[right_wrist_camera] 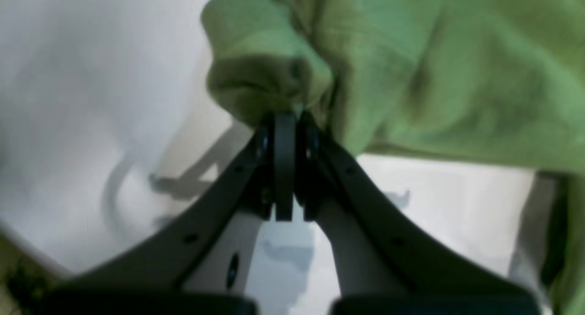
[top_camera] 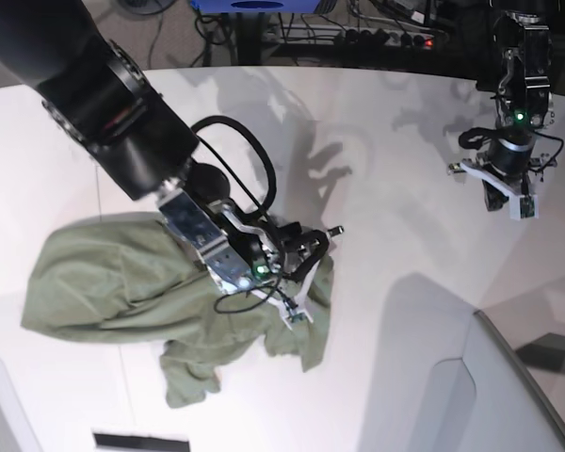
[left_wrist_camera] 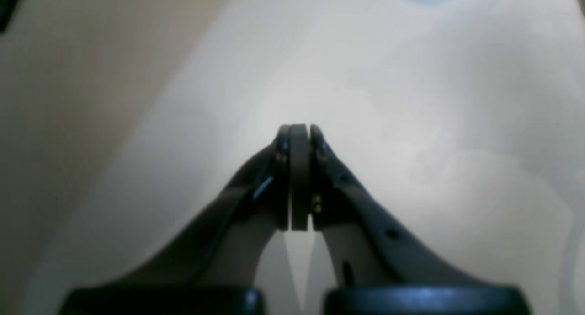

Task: Layout the t-shirt on the table in an organized manner, then fold the t-shirt properly
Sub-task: 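Drag the held shirt with the right gripper and release it flat, then grasp a shirt edge with the right gripper and lift it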

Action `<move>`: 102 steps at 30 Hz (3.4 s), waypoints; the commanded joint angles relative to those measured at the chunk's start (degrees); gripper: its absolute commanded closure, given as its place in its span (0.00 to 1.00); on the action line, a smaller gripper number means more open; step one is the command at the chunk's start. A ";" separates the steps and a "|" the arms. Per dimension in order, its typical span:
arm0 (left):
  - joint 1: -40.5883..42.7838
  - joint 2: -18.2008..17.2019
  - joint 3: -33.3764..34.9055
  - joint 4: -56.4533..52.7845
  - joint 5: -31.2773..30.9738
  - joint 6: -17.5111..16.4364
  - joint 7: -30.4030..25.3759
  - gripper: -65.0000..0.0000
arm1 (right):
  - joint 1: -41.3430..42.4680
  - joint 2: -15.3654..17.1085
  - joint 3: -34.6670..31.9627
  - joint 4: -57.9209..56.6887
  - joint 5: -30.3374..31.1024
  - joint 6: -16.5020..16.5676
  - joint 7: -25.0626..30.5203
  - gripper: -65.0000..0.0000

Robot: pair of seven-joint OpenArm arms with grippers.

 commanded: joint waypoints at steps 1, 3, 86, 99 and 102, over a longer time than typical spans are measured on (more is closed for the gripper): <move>-1.22 -0.94 -0.26 0.66 -0.13 0.13 -1.32 1.00 | 0.24 0.67 0.61 5.13 0.23 0.09 -2.33 1.00; -2.19 -0.94 -0.17 0.48 -0.13 0.13 -1.23 1.00 | -3.45 2.78 0.87 13.74 0.23 -0.17 -7.34 1.00; -4.56 -1.29 3.87 -6.29 -0.13 0.13 -1.58 1.00 | -31.06 21.95 73.31 21.57 0.14 -17.58 -3.21 0.91; -6.06 -1.02 5.37 -6.46 -0.13 0.13 -1.58 1.00 | -30.79 26.08 33.31 48.56 0.06 -15.20 -3.56 0.14; -6.15 -1.02 5.37 -6.11 -0.13 0.13 -1.58 1.00 | -24.37 25.46 20.12 42.49 0.06 -16.35 -3.21 0.27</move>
